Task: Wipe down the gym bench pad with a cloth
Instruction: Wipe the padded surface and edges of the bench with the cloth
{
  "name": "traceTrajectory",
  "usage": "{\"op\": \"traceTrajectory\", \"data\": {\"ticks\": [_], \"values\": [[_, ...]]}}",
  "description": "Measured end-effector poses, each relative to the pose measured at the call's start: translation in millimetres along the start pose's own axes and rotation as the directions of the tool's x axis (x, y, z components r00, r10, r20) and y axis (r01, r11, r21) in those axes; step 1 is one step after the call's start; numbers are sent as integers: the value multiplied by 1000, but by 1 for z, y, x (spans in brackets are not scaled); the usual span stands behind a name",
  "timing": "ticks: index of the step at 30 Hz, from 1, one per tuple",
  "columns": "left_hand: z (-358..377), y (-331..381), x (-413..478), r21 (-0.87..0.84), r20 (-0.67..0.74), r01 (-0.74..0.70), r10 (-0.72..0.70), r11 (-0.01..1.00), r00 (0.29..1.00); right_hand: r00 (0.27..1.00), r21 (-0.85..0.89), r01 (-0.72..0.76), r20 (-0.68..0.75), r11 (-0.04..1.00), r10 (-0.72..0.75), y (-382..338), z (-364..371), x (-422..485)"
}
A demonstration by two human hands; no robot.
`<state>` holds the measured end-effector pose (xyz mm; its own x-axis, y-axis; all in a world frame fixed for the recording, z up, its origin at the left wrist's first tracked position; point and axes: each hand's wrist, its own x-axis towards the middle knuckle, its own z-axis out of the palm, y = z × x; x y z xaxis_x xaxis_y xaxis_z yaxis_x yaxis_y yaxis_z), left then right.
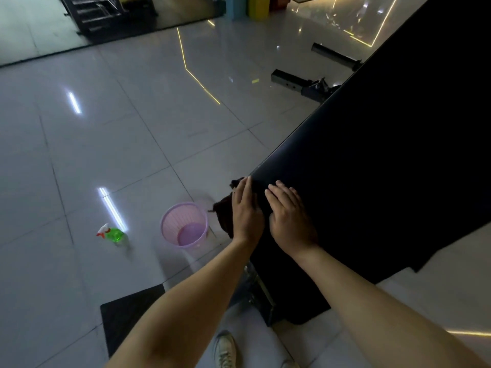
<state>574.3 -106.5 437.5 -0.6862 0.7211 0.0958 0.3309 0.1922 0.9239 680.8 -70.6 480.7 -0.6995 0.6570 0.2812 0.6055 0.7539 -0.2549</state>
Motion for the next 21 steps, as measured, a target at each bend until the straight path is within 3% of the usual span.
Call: {"op": "traceTrajectory", "data": {"ticks": [2,5,7,10,15,18,21], "values": [[5,10,6,52,97,-187,181,981,979,999,44,-33,-37,998,34,1,-1,0],[1,7,9,145,164,-269,245,952,956,996,33,-53,-69,998,55,0,1,0],[-3,-5,7,167,135,-208,187,964,973,998,16,-52,-42,999,53,1,3,0],[-11,-20,3,97,49,13,-18,995,999,1000,-48,-11,10,999,12,2,3,0],[-30,-47,-14,-14,-15,292,-292,956,956,999,-81,14,35,997,-11,1,1,-1],[-30,-54,-33,-115,18,328,-329,937,944,999,-84,22,38,996,-19,1,0,-2],[-25,-49,-30,-76,-72,357,-362,931,929,999,-75,29,31,997,-27,2,1,-3]]}}
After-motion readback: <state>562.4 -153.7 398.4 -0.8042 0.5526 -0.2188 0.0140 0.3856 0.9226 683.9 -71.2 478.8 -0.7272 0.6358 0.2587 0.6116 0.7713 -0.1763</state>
